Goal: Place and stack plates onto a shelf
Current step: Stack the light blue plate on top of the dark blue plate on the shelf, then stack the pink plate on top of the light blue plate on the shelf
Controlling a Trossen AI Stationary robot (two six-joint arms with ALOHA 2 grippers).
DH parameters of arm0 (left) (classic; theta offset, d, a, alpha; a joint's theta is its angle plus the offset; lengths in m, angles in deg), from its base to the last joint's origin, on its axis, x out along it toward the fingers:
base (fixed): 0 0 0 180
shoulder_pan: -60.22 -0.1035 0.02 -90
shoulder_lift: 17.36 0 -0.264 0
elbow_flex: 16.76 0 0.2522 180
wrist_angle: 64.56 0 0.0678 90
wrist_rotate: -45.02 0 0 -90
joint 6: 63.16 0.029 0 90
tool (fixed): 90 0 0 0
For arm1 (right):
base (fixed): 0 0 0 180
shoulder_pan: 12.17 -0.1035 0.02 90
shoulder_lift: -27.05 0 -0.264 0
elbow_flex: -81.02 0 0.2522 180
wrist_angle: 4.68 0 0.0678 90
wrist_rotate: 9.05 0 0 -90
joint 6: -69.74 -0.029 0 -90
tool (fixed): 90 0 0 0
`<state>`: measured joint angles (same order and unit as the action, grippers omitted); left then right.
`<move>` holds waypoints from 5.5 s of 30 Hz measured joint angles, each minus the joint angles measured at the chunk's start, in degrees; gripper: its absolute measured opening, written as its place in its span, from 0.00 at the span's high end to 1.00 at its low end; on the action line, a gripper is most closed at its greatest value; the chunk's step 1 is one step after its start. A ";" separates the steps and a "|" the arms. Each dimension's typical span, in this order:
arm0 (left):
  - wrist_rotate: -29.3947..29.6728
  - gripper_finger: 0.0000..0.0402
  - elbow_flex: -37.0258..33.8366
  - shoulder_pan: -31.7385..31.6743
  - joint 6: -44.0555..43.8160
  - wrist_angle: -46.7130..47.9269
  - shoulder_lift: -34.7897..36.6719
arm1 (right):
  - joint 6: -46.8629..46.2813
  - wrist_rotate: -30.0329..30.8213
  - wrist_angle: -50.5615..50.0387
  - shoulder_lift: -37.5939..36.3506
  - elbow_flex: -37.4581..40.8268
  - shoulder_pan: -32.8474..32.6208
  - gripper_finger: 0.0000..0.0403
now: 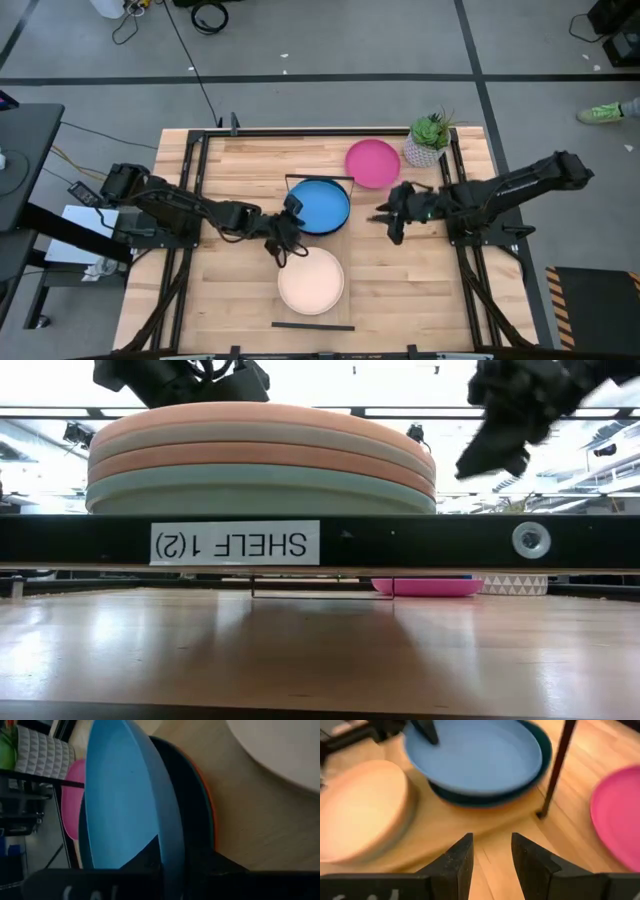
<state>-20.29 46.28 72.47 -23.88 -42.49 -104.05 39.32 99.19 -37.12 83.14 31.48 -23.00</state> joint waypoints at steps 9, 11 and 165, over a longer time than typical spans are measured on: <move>-0.61 0.64 0.00 1.22 -4.06 -1.05 0.13 | -3.78 8.36 24.23 0.31 18.10 -8.43 0.65; -0.98 0.61 0.00 2.34 -4.19 -2.90 0.13 | -5.47 9.62 24.92 0.31 19.72 -9.82 0.65; 5.91 0.42 23.30 11.96 -7.03 12.39 -8.94 | -3.18 14.42 -18.68 25.44 -16.55 -32.95 0.95</move>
<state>-14.37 69.58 84.43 -30.91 -30.10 -113.00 36.14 113.61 -55.80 108.58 14.94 -55.94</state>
